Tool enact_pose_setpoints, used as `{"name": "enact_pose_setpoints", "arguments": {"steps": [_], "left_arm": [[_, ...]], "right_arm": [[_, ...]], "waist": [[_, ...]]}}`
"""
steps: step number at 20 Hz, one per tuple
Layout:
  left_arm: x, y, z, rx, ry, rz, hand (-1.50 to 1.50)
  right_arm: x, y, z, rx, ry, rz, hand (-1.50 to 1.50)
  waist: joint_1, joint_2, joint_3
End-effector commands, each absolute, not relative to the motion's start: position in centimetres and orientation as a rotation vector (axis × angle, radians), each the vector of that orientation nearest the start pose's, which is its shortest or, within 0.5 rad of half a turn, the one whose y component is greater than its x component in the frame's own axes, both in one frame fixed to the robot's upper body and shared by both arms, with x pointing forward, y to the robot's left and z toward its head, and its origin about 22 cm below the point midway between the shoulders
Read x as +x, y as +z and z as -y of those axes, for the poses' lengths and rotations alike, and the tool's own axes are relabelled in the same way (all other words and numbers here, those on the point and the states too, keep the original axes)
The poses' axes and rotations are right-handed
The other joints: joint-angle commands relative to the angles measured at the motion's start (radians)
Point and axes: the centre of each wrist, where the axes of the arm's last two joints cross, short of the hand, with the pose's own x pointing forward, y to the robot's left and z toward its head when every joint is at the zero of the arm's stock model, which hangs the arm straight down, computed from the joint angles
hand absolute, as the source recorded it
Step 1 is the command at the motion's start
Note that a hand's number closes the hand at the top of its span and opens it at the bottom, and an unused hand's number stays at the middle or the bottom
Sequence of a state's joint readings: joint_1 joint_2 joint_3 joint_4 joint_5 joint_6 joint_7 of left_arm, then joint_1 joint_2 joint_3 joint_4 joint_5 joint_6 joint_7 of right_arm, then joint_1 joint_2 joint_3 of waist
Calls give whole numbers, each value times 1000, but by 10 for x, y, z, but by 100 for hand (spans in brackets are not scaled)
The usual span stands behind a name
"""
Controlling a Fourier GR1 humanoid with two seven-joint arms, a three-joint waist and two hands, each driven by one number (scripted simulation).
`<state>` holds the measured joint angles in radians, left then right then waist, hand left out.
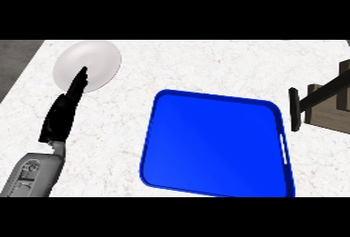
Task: Pick the squash from the tray and place it in the tiered basket
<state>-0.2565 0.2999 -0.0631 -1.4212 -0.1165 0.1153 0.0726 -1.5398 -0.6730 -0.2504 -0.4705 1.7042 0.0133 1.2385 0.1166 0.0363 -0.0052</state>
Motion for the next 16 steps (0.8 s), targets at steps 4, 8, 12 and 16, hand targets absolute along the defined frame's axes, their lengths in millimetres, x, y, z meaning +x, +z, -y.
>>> {"name": "enact_pose_setpoints", "arguments": {"steps": [4,8,12,16], "left_arm": [[301,43,-272,378,-296,1568,0],[299,41,-280,401,-281,1571,0],[291,44,-297,406,-269,1552,0],[284,34,-295,410,-269,1559,0]], "right_arm": [[441,400,317,-2004,-310,-54,150],[440,396,327,-1996,-305,-111,150],[436,412,326,-1945,-240,-116,150],[437,407,330,-1881,-225,-55,150]], "waist": [[-36,-11,-1],[-51,-15,2],[-60,-27,3],[-68,-23,4]]}}
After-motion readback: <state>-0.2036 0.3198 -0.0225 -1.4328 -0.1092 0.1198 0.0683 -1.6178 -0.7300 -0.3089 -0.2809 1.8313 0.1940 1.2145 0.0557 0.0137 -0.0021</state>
